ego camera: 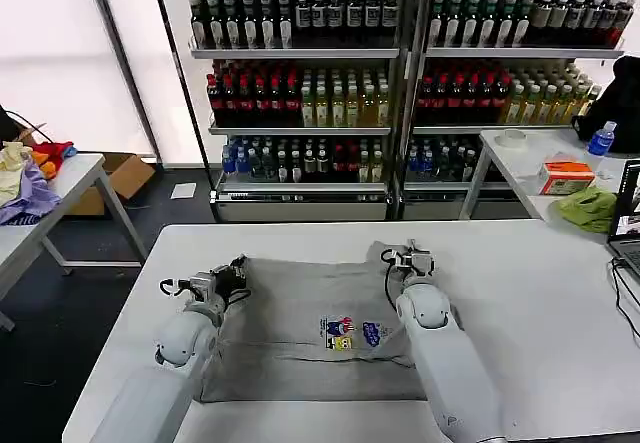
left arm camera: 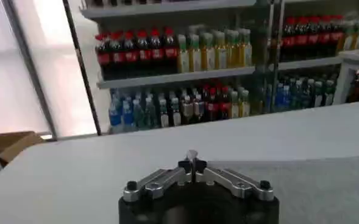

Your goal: Fold and organize the clothes.

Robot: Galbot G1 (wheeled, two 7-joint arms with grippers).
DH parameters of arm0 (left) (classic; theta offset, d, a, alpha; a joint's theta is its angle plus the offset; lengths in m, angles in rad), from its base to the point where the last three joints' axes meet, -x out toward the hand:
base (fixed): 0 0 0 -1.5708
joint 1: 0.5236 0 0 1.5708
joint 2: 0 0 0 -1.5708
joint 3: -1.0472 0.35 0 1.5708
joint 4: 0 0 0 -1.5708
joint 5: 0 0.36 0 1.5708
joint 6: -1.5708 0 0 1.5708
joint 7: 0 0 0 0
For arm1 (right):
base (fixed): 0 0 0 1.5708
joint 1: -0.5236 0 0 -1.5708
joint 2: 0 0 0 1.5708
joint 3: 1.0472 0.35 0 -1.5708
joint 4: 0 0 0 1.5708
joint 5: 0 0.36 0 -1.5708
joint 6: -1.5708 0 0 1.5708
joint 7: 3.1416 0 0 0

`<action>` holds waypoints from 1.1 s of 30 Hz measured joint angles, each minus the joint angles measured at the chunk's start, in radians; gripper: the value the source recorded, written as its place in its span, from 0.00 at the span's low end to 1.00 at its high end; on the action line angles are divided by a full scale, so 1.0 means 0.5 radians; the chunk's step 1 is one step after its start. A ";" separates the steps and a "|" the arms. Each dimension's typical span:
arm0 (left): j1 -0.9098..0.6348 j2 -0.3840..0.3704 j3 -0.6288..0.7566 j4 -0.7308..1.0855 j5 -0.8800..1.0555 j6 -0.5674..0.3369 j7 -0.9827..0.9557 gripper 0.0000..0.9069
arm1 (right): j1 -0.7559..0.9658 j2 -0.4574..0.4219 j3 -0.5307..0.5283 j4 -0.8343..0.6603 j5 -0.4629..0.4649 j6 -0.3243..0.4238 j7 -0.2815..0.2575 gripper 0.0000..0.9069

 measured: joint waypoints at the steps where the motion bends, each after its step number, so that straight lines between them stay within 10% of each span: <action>1: 0.005 0.006 -0.006 -0.019 -0.001 0.000 0.000 0.00 | -0.006 -0.003 -0.004 0.030 0.005 -0.001 0.005 0.00; 33: 0.512 0.097 -0.235 -0.479 0.048 -0.019 0.063 0.00 | -0.857 -0.119 0.065 1.059 -0.012 -0.081 0.110 0.00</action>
